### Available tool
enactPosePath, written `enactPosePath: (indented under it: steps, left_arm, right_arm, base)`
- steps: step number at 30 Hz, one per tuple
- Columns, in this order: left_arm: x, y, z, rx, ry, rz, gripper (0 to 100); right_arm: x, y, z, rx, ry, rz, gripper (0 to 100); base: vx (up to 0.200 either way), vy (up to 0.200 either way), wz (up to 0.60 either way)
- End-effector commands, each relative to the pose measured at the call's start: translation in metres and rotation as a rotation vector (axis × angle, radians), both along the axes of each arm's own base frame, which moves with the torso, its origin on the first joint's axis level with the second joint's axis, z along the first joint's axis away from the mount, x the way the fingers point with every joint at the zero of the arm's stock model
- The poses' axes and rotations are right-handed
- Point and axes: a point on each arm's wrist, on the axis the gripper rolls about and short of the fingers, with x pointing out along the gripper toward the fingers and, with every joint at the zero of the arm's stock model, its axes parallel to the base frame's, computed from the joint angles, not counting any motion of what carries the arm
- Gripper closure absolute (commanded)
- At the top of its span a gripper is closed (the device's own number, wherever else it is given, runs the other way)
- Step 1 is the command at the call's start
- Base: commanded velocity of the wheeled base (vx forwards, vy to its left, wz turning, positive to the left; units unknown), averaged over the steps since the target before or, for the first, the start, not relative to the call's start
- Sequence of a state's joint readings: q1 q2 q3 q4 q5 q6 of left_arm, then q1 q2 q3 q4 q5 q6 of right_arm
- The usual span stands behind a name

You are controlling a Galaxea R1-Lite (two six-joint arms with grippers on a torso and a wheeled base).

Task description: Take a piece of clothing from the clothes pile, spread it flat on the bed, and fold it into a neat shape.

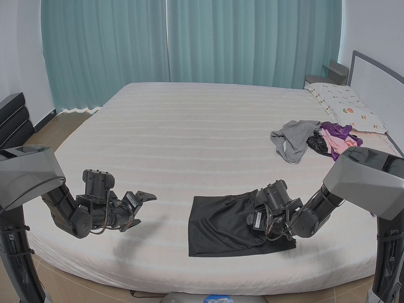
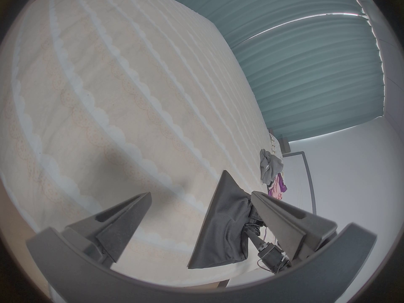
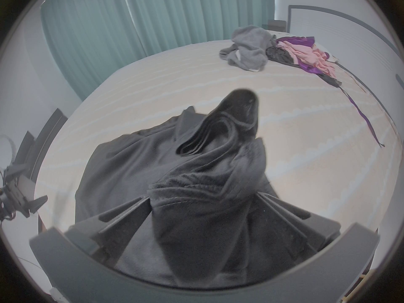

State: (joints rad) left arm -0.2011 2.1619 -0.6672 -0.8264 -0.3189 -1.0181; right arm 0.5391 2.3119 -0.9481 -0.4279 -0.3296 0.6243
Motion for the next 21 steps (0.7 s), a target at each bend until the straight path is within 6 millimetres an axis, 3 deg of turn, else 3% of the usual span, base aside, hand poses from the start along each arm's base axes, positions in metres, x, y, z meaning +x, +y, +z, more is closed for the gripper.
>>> enactPosePath:
  steps: [1,6,14,21]
  left_arm:
    - [0.0,0.0,-0.001,0.0,0.001,0.0,0]
    - [0.0,0.0,-0.001,-0.001,0.002,-0.001,0]
    - [0.0,0.0,-0.001,-0.001,0.002,-0.001,0]
    - [0.0,0.0,-0.001,-0.001,0.003,0.001,0]
  right_arm:
    - [-0.001,-0.016,0.011,0.0,-0.004,-0.037,0]
    - [-0.011,-0.042,0.024,-0.006,0.008,-0.085,0]
    - [-0.05,-0.086,0.027,0.0,0.09,-0.153,0]
    - [-0.065,-0.11,0.043,0.074,0.027,-0.175,0]
  base:
    - [0.0,0.0,0.0]
    - [0.0,0.0,0.0]
    - [0.0,0.0,0.0]
    - [0.0,0.0,0.0]
